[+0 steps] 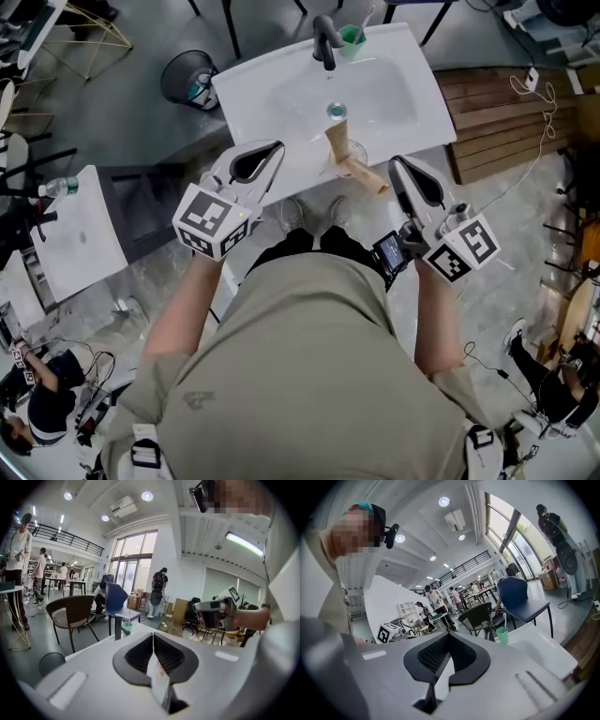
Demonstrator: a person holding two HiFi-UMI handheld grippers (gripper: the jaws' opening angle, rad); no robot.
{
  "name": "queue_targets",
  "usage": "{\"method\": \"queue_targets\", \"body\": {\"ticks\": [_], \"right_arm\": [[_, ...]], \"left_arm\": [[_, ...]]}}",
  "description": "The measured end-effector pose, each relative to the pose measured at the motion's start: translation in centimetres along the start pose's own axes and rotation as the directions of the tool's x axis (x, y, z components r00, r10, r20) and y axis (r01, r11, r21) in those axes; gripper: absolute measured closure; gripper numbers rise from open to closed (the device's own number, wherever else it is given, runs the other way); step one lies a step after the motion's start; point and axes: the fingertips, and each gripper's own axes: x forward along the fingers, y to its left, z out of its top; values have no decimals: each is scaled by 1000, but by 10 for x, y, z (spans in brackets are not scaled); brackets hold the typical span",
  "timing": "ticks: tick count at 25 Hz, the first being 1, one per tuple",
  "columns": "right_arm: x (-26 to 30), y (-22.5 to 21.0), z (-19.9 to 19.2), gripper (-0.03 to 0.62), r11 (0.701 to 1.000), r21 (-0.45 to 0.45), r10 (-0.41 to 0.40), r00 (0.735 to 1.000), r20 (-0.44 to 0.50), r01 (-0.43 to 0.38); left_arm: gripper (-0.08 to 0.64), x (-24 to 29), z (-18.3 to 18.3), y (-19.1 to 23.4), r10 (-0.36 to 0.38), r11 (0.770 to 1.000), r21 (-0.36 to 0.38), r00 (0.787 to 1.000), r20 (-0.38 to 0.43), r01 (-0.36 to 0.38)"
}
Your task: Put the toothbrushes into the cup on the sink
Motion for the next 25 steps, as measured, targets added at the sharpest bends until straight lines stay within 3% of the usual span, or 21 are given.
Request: {"method": "queue_targets", "body": {"ticks": [14,25], "right_arm": [[26,39,-21,581,999,-33,39,997,-61,-41],[31,47,-20,581,998,-36,40,998,-55,-42]], "left_arm": [[554,-10,-9,-7,-79,997,3,997,1,79],[554,-11,-10,-7,-106,994,9,994,-12,107]]}}
